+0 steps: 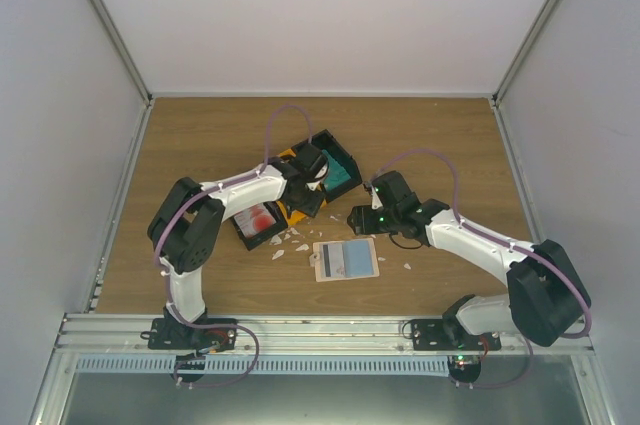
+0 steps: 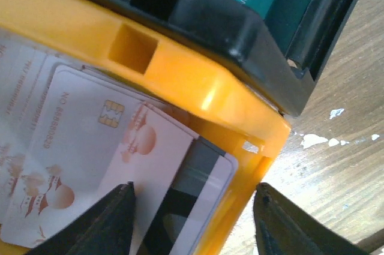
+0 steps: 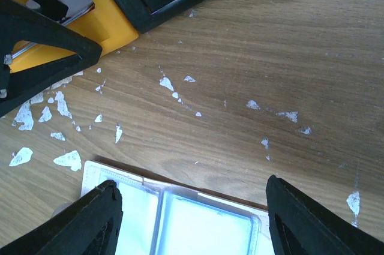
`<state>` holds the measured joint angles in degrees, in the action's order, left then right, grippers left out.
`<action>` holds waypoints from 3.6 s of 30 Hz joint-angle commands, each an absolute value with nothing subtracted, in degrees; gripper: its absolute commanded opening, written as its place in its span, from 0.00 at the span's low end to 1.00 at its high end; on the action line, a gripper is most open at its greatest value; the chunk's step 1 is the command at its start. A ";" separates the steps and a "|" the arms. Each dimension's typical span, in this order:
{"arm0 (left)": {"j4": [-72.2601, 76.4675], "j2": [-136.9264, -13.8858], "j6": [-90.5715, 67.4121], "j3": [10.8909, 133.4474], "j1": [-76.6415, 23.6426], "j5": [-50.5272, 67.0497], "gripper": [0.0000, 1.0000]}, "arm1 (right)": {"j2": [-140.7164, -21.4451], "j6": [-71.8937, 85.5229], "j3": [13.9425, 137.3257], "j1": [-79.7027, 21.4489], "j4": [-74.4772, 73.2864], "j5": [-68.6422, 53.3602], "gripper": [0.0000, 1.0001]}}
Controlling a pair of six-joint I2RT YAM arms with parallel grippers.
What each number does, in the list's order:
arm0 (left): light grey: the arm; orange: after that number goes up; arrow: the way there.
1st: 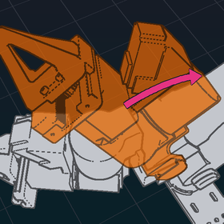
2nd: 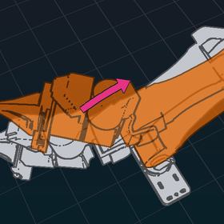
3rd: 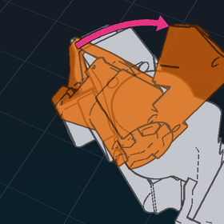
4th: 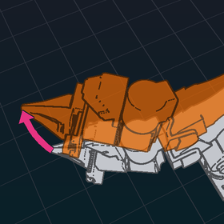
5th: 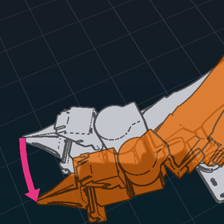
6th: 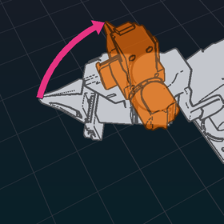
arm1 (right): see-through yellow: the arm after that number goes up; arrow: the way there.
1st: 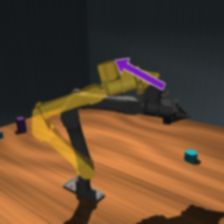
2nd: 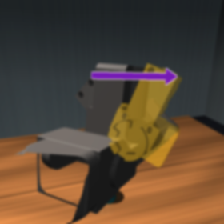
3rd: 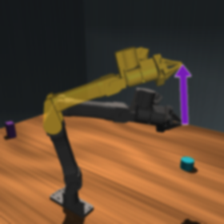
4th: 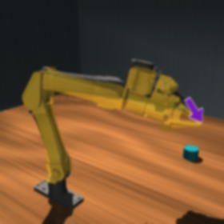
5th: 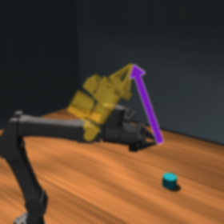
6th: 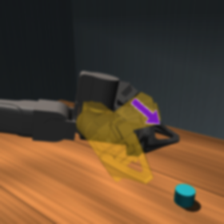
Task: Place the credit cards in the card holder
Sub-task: Pick up the credit card from the storage box.
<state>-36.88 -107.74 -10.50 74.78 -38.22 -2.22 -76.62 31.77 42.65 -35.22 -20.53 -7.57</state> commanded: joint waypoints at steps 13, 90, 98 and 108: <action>-38.71 -104.09 -10.28 74.71 -38.58 1.67 0.29 | -77.38 31.51 43.22 -34.71 -19.15 -7.26 0.66; -1.86 -65.86 -38.71 56.07 -23.18 46.15 0.46 | -69.28 57.48 42.63 -25.34 40.58 -60.02 0.00; 2.72 -67.40 -38.90 55.37 -23.25 53.22 0.46 | -69.73 56.77 43.17 -25.30 39.59 -61.70 0.00; 0.44 -65.56 -37.27 55.55 -23.27 46.70 0.48 | -69.98 54.34 43.54 -25.34 34.93 -59.45 0.01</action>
<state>-0.99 -67.57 -38.85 55.57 -23.46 49.89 -70.19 56.21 43.27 -25.89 36.93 -60.55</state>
